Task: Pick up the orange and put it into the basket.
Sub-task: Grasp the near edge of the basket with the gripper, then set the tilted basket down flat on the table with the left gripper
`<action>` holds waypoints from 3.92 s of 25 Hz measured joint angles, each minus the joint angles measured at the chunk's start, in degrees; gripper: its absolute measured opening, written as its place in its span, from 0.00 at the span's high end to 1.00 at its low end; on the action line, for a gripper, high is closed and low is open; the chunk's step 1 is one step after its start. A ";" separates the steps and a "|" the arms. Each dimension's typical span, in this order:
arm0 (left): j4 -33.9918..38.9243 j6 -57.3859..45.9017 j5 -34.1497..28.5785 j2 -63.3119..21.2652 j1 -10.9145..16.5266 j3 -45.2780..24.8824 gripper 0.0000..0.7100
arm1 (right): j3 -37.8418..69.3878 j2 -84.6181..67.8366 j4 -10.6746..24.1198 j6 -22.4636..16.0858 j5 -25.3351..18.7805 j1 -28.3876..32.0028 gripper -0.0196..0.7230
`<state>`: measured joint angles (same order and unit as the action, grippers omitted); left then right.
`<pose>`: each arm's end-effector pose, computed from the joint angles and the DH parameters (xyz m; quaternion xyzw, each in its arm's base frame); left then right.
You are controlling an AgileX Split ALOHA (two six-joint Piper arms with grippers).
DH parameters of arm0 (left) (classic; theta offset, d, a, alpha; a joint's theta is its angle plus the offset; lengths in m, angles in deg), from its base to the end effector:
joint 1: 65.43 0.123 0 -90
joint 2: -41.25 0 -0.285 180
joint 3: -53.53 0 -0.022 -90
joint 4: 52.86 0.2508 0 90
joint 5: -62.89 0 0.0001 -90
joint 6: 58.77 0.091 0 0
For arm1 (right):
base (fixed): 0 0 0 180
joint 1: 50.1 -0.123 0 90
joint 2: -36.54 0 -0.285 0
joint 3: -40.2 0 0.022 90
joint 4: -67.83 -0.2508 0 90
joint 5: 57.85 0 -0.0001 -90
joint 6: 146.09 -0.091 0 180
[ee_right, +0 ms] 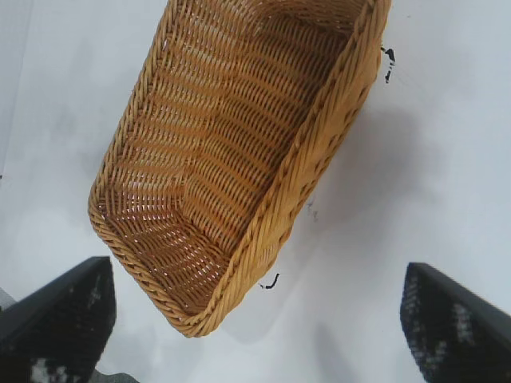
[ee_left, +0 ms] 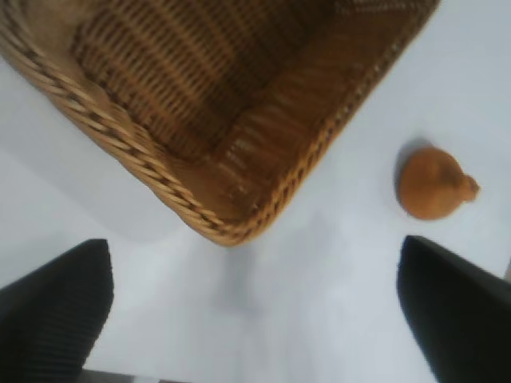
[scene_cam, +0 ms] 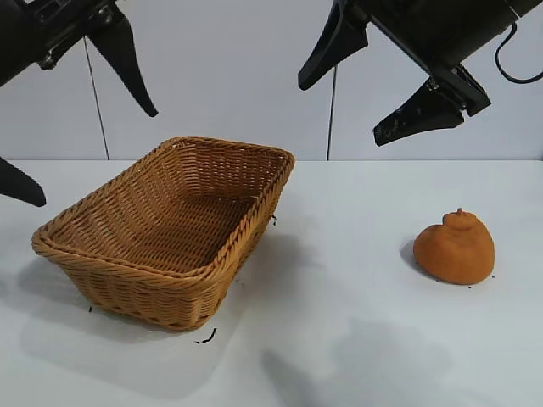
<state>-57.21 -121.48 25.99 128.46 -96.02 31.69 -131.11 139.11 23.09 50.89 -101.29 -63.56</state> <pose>0.2400 -0.1467 0.2713 -0.2858 0.9120 -0.2338 0.1785 0.3293 0.1241 0.2653 -0.0320 0.9264 0.3095 0.2121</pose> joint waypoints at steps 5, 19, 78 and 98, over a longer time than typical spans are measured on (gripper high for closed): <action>5.36 -8.98 -1.26 4.91 0.20 0.00 0.02 | 0.00 0.00 0.00 0.00 0.00 0.00 0.04; 3.81 -19.26 0.00 13.92 1.12 0.00 0.02 | 0.00 0.00 0.00 0.00 0.00 0.00 0.04; 4.35 -28.37 5.85 24.84 4.45 7.58 0.86 | 0.00 0.00 0.00 0.00 -0.16 0.00 0.04; -15.52 46.18 -17.18 37.76 19.02 30.22 0.86 | 0.00 0.00 0.05 0.00 -0.52 0.00 0.04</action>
<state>-72.73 -75.30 8.81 166.22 -77.00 61.91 -131.11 139.11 23.14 50.89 -101.81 -63.56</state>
